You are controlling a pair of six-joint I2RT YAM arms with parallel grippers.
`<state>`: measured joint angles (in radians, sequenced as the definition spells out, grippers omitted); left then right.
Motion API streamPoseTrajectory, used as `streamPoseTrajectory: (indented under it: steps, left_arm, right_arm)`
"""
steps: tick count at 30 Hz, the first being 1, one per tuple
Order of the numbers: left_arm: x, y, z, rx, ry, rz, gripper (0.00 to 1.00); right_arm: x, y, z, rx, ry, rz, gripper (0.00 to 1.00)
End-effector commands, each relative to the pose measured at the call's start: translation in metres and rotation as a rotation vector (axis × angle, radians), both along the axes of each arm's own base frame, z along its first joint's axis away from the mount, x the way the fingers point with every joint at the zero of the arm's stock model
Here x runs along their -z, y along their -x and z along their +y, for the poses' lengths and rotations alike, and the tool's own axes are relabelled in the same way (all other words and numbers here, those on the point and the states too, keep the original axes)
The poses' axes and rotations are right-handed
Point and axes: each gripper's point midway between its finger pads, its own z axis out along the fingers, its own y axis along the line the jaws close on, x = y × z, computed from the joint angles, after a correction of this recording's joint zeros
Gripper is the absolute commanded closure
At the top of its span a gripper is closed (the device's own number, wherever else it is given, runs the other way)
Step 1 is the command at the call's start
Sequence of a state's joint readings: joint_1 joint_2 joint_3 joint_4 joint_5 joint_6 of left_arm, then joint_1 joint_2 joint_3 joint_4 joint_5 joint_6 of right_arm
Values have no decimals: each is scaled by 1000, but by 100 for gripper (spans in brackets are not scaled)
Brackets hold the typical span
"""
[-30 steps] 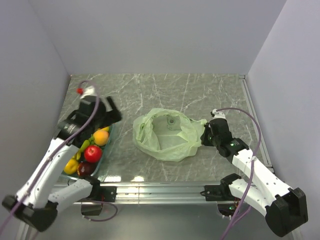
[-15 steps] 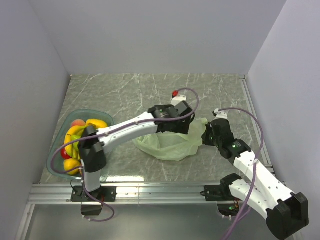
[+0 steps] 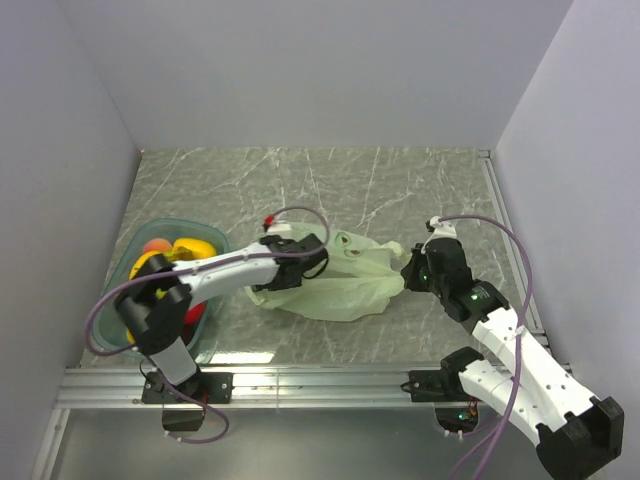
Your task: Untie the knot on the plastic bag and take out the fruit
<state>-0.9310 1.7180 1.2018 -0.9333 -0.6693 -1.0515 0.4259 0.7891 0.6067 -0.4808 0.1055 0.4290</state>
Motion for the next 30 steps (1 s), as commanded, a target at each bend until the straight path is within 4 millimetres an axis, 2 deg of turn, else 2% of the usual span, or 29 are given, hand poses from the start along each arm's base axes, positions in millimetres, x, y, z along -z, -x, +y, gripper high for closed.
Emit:
streamPoseTrajectory:
  steps: [1,2,4,5,10,14,15,17,18,20,21,22,24,25,26,27,28,30]
  left_arm:
    - [-6,-5,11,-117,192,-51,29]
    - [6,-9,12,-130,251,-50,28]
    - [10,-8,9,-124,332,-36,28]
    - [19,-6,1,-105,390,-15,27]
    - [26,-4,-19,3,491,-6,18]
    - [23,-7,-42,115,583,-19,15]
    - [14,-8,-58,173,650,-26,17]
    - [4,-2,-76,305,712,-22,21]
    - [-12,0,-86,361,765,-45,22]
    - [-30,10,-100,456,820,-48,15]
    - [-40,12,-101,479,829,-60,4]
    - [-44,12,-95,456,791,-60,1]
    - [-58,12,-87,432,759,-89,1]
    - [-70,5,-81,385,732,-130,1]
    - [-70,10,-73,364,697,-111,1]
    - [-78,12,-69,352,690,-126,1]
    - [-92,10,-70,341,690,-153,1]
    - [-98,17,-69,346,646,-158,1]
  right_arm:
    - [-24,-4,2,-6,-8,-56,100]
    - [-24,-4,3,-11,-9,-54,100]
    - [-21,-3,6,-20,-12,-48,100]
    - [-21,-2,7,-25,-15,-43,100]
    - [-16,0,14,-47,-37,-33,100]
    - [-9,2,20,-69,-59,-14,100]
    - [-8,2,21,-71,-63,-12,100]
    - [-7,3,22,-70,-66,-9,100]
    - [-7,3,21,-70,-66,-9,100]
    - [-7,3,21,-72,-62,-12,100]
    - [-6,3,20,-71,-57,-9,100]
    - [-6,3,18,-64,-49,-11,100]
    - [-7,2,16,-59,-37,-14,100]
    - [-7,2,15,-57,-31,-17,100]
    - [-7,1,14,-54,-27,-17,100]
    - [-8,0,14,-52,-25,-19,100]
    - [-9,0,13,-50,-24,-21,100]
    - [-9,-1,13,-47,-23,-22,100]
